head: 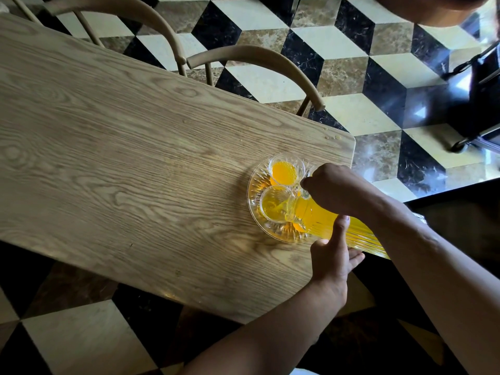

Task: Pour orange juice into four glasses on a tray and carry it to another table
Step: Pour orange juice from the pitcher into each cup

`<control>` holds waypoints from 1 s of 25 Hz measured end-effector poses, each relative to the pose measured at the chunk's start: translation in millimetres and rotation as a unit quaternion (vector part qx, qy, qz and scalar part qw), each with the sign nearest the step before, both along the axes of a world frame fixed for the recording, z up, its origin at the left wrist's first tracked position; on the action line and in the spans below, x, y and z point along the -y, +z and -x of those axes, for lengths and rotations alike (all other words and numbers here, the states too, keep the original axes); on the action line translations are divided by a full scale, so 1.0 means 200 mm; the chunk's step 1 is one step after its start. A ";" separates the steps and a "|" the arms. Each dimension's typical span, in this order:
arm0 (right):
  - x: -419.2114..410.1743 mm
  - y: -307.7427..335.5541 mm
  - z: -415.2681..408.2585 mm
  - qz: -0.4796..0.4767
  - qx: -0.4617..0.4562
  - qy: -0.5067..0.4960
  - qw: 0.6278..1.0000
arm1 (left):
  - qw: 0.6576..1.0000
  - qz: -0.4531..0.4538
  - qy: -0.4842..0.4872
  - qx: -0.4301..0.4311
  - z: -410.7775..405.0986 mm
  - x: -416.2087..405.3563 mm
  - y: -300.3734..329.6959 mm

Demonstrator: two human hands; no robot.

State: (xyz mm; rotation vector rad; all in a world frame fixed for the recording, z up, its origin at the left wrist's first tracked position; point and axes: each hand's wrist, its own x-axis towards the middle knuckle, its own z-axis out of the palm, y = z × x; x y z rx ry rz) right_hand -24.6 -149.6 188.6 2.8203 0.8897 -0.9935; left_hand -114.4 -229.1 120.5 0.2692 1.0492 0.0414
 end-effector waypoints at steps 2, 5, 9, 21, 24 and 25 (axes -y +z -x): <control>-0.01 0.00 -0.01 0.006 0.005 0.011 1.000 | 1.000 0.002 0.000 0.000 0.00 0.00 0.00; -0.01 -0.01 -0.01 0.016 0.007 0.029 0.999 | 1.000 0.000 0.005 -0.003 0.00 0.00 0.00; -0.02 0.01 0.00 0.008 0.004 0.025 1.000 | 1.000 -0.005 0.016 0.000 0.00 -0.01 0.01; -0.07 0.06 0.01 0.022 -0.004 0.035 0.999 | 1.000 0.001 0.012 0.005 -0.01 -0.06 0.07; -0.09 0.08 0.02 0.031 -0.004 0.048 0.998 | 1.000 0.003 0.008 0.004 -0.02 -0.06 0.07; -0.09 0.08 0.01 0.027 0.000 0.046 0.999 | 1.000 0.003 0.006 0.003 -0.02 -0.07 0.07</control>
